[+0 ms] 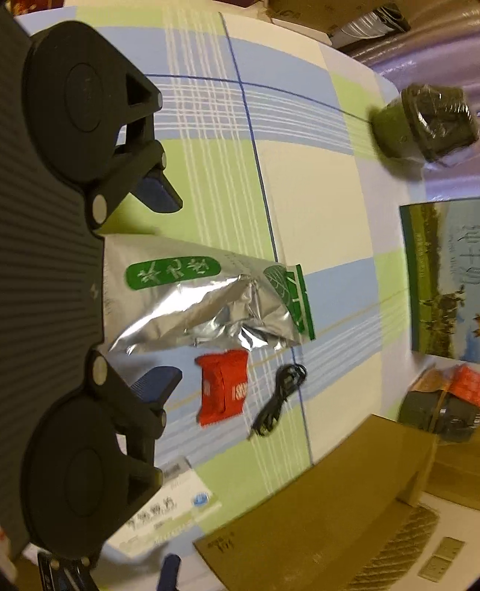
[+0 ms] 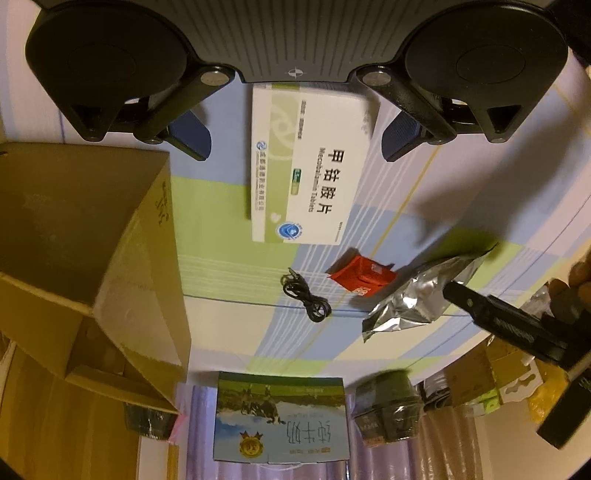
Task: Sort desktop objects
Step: 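Lift the foil bag with the left gripper while the right gripper lifts the medicine box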
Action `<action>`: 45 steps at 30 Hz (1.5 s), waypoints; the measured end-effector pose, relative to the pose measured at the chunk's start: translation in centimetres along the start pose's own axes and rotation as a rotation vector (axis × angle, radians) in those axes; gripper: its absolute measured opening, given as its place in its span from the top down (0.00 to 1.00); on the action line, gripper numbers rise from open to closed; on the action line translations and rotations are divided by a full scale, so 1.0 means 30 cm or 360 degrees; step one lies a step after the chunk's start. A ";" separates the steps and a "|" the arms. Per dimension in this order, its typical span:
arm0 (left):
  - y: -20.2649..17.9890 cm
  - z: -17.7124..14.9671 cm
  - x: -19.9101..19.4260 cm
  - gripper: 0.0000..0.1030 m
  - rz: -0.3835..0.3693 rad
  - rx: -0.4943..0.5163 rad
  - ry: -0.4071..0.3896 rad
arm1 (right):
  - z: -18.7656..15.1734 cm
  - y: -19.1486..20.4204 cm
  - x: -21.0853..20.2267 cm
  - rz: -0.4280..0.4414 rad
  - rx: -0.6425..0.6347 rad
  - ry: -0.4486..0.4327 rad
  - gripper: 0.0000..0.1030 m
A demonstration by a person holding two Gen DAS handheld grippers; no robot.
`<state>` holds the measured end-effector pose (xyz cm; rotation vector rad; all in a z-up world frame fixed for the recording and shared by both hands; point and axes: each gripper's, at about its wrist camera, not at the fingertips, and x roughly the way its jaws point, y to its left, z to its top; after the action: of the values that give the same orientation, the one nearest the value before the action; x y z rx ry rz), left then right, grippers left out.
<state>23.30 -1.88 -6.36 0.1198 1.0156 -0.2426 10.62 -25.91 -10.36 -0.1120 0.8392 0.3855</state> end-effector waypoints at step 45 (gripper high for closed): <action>-0.036 -0.118 0.032 0.32 -0.0135 0.0132 0.0359 | -0.048 0.026 -0.002 0.0007 0.0096 0.0041 0.32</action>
<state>20.57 -2.31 -9.03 0.1828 1.2365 -0.3545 9.29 -25.56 -11.23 -0.0595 0.8760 0.3634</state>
